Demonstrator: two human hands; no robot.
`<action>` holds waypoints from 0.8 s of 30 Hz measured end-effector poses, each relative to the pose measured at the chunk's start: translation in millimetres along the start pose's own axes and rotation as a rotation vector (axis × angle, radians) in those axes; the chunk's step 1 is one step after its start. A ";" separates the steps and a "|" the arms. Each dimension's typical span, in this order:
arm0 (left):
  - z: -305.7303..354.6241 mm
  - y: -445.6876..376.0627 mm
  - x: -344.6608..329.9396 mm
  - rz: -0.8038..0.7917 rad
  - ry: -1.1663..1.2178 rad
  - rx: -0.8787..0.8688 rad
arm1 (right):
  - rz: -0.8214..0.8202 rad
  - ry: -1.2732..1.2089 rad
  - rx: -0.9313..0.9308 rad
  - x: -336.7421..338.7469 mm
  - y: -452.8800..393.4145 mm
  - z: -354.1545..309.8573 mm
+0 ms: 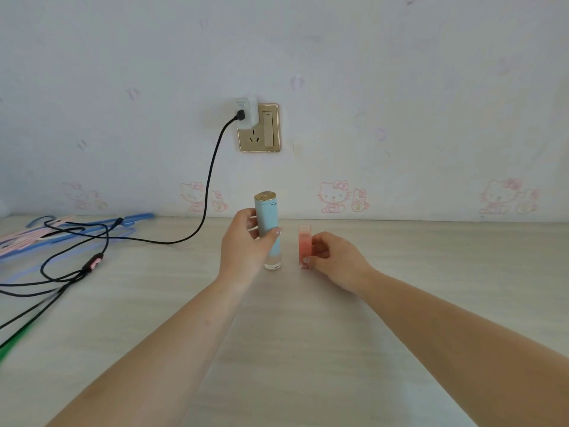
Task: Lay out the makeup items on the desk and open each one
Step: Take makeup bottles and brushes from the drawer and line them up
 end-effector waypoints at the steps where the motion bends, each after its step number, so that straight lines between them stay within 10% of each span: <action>1: -0.6 0.1 -0.5 0.002 -0.002 -0.002 | -0.009 -0.006 0.005 -0.5 -0.1 -0.3; 12: 44.0 32.3 14.0 0.130 0.148 -0.148 | 0.326 -0.234 0.072 45.3 52.3 1.6; 24: 111.4 176.8 -74.3 -0.284 0.330 -0.131 | 0.419 -0.263 0.040 150.9 211.7 48.9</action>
Point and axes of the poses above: each hand's wrist, its own y-axis away from the middle knuckle, its own x-axis out of the back of the hand, z = x × y, the point moved 4 cm from there along -y, towards the middle knuckle, and after that the axes turned 14 degrees about y, right-handed, at the moved point
